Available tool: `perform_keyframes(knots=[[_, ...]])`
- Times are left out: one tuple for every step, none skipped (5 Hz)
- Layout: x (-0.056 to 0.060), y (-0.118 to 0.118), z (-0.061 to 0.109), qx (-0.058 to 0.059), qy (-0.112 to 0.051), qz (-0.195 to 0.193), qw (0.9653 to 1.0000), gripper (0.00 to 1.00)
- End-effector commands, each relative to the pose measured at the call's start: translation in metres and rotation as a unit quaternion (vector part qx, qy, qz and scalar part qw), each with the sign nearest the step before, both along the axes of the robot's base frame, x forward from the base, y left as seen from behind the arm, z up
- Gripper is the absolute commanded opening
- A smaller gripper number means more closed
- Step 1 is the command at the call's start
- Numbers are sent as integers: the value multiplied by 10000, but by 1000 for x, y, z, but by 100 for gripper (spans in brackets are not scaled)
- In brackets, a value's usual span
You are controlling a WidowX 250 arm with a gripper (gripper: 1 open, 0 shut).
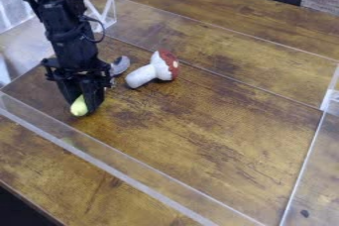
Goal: Move the green spoon to the right
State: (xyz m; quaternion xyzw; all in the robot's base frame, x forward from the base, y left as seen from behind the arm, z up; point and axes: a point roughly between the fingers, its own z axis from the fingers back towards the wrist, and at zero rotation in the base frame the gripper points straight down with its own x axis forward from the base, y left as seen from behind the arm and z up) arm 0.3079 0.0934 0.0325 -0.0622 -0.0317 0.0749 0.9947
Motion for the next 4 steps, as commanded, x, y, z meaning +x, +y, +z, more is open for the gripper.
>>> perform_keyframes(knots=[[12,-3,10,53,-260,-461,9986,0],[17,-19,12,4,-261,-879,9958,0],[18,-32,10,-48,-275,-1165,9928,0],[12,-28,8,-67,-255,-1084,9938,0]])
